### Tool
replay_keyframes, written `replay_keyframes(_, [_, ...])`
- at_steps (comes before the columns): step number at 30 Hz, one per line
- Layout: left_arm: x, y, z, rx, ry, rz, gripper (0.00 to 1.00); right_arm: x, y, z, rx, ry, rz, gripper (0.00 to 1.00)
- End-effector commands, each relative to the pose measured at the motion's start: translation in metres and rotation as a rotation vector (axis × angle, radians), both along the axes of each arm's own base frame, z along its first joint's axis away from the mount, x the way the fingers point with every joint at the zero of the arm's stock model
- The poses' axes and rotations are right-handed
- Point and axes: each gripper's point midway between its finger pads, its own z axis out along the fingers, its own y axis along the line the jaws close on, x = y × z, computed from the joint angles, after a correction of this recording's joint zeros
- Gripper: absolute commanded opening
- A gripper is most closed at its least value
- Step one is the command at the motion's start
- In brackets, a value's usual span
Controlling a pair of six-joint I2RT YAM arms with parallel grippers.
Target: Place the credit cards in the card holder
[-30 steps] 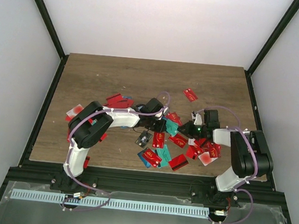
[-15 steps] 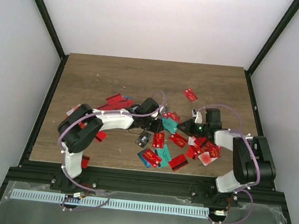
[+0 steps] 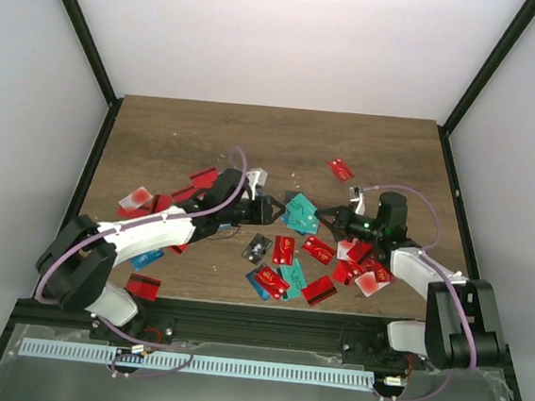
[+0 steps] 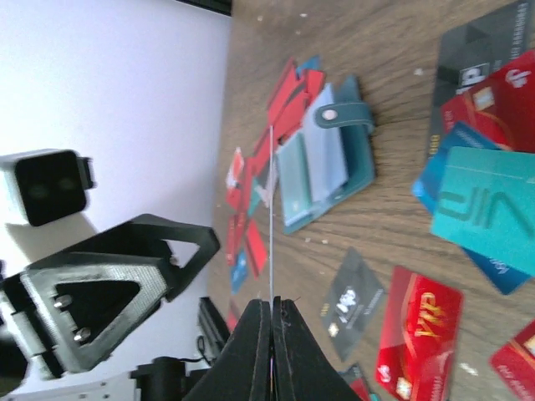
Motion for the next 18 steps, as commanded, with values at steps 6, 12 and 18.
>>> replay_keyframes(6, [-0.006,0.003,0.058,-0.333,-0.030,0.040,0.51,-0.013,0.019,0.082,0.239,-0.097,-0.047,0.01])
replay_keyframes(12, [-0.015,-0.002,0.077,-0.454,-0.053,-0.016,0.53,-0.021,0.035,0.102,0.322,-0.118,-0.031,0.01])
replay_keyframes(18, [-0.019,0.004,0.090,-0.530,-0.085,-0.008,0.46,-0.027,0.045,0.110,0.369,-0.126,-0.001,0.01])
